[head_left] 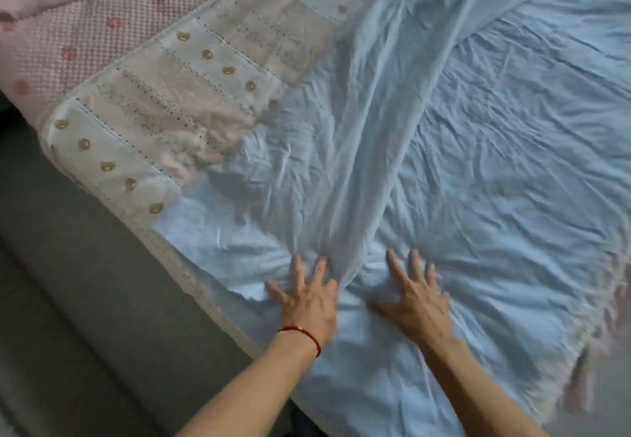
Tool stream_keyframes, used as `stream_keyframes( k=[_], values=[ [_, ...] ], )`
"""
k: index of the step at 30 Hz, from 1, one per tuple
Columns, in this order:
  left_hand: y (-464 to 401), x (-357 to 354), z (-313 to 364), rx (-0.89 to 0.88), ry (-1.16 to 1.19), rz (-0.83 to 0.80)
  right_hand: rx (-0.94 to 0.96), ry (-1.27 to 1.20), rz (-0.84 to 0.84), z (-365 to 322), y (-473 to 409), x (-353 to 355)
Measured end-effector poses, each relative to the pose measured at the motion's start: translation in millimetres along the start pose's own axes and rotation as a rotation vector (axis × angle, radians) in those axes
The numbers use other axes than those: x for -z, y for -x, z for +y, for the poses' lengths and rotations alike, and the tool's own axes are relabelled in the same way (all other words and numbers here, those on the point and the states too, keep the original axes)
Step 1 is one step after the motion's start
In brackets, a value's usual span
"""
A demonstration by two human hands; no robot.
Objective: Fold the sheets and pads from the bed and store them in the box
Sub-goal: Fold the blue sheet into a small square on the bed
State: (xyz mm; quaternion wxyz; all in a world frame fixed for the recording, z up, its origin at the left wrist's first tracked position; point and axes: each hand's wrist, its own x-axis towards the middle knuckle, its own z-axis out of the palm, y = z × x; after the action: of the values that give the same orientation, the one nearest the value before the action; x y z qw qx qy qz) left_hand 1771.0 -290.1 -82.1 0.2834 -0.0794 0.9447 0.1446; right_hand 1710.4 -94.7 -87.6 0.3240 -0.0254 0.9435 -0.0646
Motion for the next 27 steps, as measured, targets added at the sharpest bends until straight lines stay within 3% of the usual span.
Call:
stream_keyframes(
  k=[4,15,27],
  values=[
    [-18,-34,-2,0.051,0.005,-0.103,0.013,-0.033,-0.074,1,-18,-7],
    [-32,-29,4,0.130,0.011,-0.229,0.002,0.183,-0.068,-10,-26,-14],
    [-43,-20,5,0.213,-0.022,-0.339,0.088,0.116,-0.154,-1,-30,-6]
  ],
)
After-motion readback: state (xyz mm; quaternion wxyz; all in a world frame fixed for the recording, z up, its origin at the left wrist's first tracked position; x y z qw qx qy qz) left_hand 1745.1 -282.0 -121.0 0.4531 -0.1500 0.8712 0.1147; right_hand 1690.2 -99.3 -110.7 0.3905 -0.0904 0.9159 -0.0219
